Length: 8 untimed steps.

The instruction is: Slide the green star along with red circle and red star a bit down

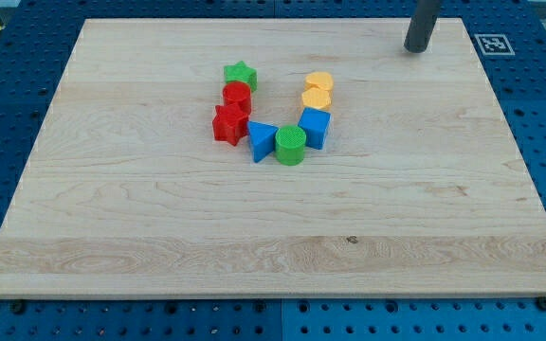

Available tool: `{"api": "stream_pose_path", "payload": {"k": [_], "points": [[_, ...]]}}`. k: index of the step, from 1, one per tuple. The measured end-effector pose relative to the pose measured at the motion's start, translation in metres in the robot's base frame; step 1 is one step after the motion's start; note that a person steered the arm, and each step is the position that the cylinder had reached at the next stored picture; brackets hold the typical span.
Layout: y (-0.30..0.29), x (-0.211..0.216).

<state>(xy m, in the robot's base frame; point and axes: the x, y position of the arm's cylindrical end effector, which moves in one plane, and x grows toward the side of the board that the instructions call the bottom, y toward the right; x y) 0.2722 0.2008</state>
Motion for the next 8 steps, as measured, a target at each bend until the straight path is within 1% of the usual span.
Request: {"api": "stream_pose_path", "payload": {"k": [2,3,4,5,6,7,8], "points": [[-0.027,0.069],[-0.054,0.046],[-0.103,0.018],[-0.161,0.0],[-0.204,-0.007],[-0.22,0.01],[-0.224,0.037]]}}
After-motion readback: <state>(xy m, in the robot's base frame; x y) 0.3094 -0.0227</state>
